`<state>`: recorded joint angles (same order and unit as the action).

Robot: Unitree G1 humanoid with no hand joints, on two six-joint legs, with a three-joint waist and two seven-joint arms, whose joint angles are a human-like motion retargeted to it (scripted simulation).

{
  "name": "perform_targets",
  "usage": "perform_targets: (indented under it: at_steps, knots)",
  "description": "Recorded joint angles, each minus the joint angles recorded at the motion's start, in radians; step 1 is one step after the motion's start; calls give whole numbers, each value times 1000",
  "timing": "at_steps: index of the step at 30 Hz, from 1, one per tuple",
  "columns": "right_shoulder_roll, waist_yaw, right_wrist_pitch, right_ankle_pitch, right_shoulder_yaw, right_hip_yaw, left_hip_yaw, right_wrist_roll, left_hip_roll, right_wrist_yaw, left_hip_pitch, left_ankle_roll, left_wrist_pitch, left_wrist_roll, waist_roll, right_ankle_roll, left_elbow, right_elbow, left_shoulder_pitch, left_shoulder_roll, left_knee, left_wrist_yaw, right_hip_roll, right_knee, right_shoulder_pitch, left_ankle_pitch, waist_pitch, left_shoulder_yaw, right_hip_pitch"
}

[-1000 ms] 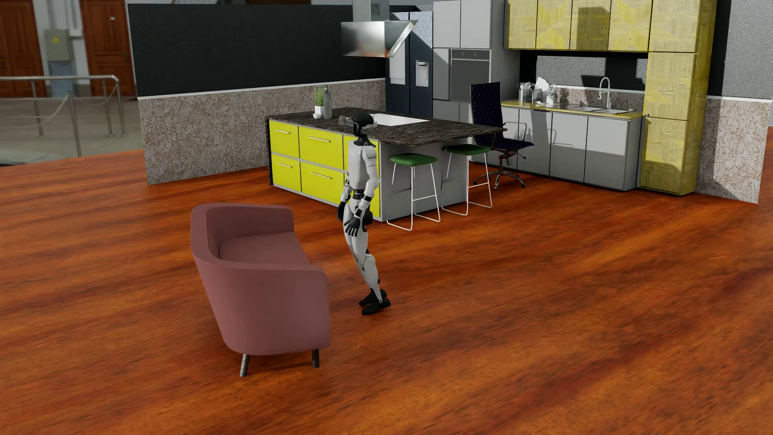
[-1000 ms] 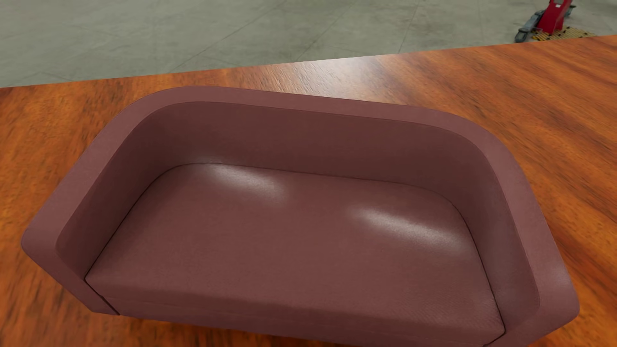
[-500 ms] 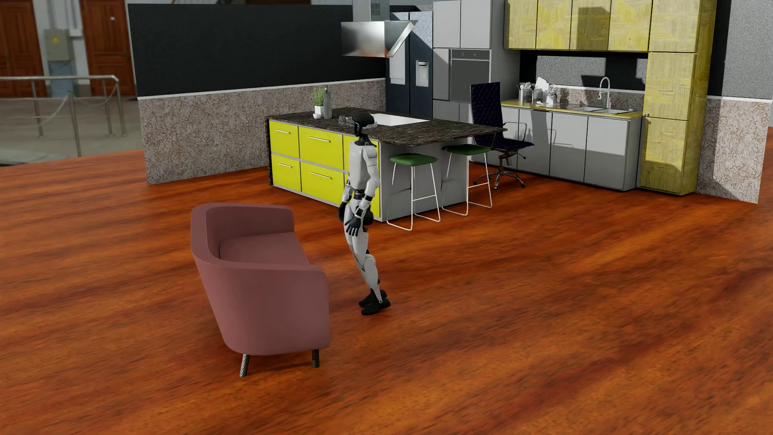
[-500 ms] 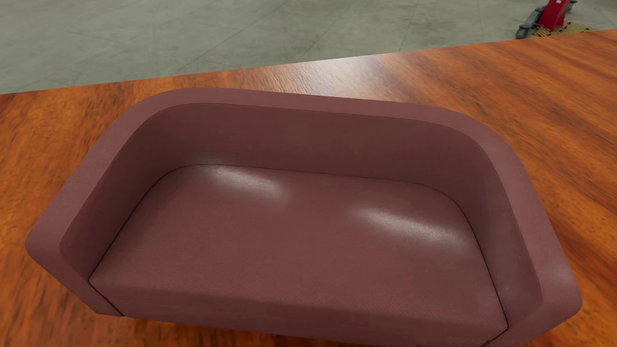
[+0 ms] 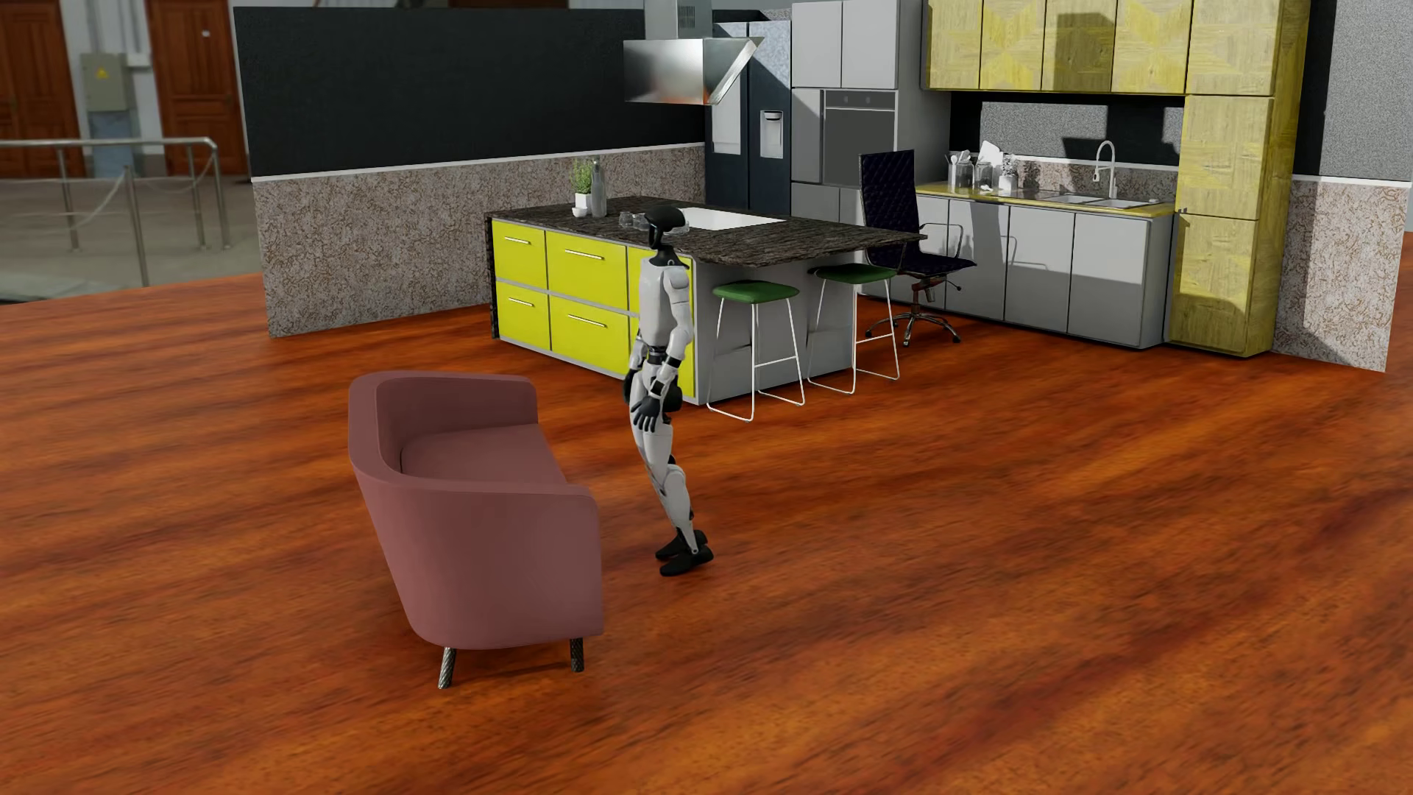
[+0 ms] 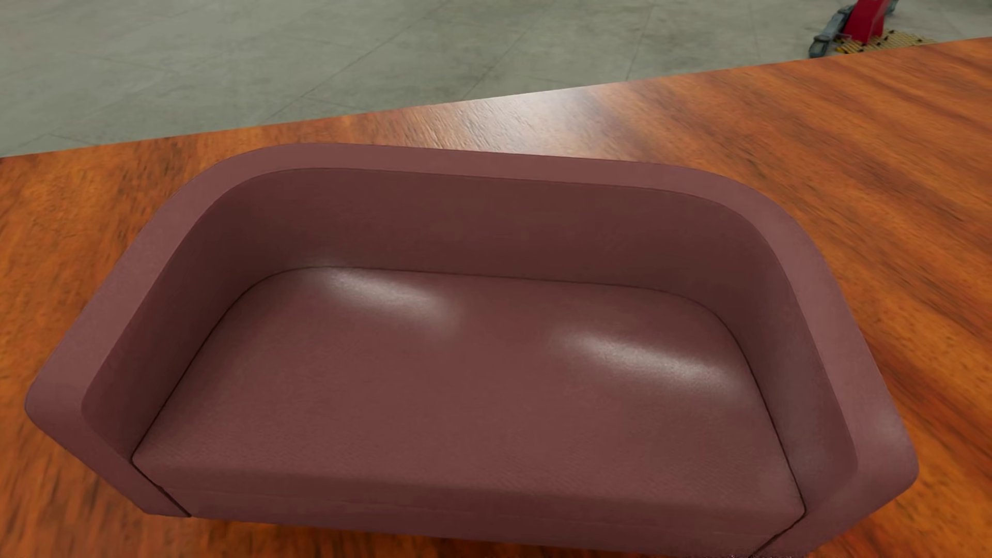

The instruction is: Stand still

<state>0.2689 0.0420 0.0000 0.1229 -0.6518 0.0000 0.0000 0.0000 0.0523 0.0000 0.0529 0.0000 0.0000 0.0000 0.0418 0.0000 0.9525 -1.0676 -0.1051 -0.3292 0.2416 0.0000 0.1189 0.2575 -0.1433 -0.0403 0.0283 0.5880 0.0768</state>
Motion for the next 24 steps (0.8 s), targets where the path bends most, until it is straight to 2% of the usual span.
perform_targets:
  at_steps: [20,24]
  knots:
    - [15,9,0,8,-6,0,0,0,5,0,0,0,0,0,-12,0,-11,21,-3,-1,3,0,-7,12,-2,3,-5,12,-3]
    - [15,19,0,6,-23,0,0,0,9,0,3,0,0,0,0,0,-7,32,7,-11,0,0,-8,5,-9,1,-10,17,0]
